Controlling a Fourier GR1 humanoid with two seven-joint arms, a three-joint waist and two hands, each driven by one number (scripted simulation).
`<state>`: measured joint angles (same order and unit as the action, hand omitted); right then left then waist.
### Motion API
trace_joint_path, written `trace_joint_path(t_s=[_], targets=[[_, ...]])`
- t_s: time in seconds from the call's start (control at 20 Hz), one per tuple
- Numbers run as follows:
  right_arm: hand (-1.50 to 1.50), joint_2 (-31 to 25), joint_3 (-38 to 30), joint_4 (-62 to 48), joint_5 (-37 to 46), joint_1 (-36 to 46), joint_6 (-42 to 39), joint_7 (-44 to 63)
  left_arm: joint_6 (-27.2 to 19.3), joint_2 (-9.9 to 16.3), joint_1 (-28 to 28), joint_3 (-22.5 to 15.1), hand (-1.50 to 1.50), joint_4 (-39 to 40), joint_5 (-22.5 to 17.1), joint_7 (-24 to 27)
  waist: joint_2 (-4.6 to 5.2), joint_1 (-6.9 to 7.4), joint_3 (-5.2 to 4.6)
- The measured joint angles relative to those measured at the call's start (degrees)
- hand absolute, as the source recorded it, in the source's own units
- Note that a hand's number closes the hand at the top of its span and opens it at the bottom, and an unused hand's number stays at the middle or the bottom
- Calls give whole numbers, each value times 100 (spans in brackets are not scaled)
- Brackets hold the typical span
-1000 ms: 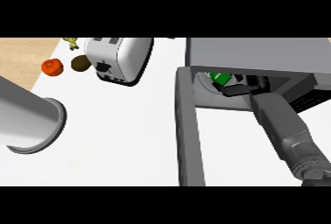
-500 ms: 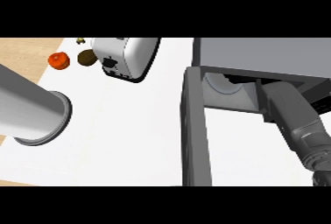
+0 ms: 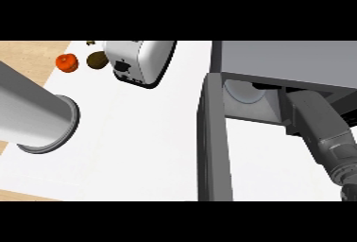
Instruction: Pick up the milk, place it into the microwave and close the microwave
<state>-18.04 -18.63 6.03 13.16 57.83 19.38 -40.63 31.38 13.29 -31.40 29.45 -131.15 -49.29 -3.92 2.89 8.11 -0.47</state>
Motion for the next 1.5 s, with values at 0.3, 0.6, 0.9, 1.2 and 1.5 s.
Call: trace_joint_path(t_s=[0.3,0.6,0.9,1.2,1.5], targets=[[150,-67,-97,-126,-126,54,183,-3,-7,98,117,-12,-150,21,-23,-44,20,86,-6],[150,-279,-34,-75,-53,189,157,73,-32,171,245,6,-150,118,-4,-63,188,218,88],[150,-344,-52,-25,-74,183,162,86,-68,270,398,67,-150,179,128,-70,244,278,122],[150,-407,-61,9,-85,146,168,117,-41,350,456,74,-150,203,199,-104,267,351,141],[-150,-338,-171,106,-226,197,29,26,-58,396,546,29,-150,246,269,-148,282,361,193]])
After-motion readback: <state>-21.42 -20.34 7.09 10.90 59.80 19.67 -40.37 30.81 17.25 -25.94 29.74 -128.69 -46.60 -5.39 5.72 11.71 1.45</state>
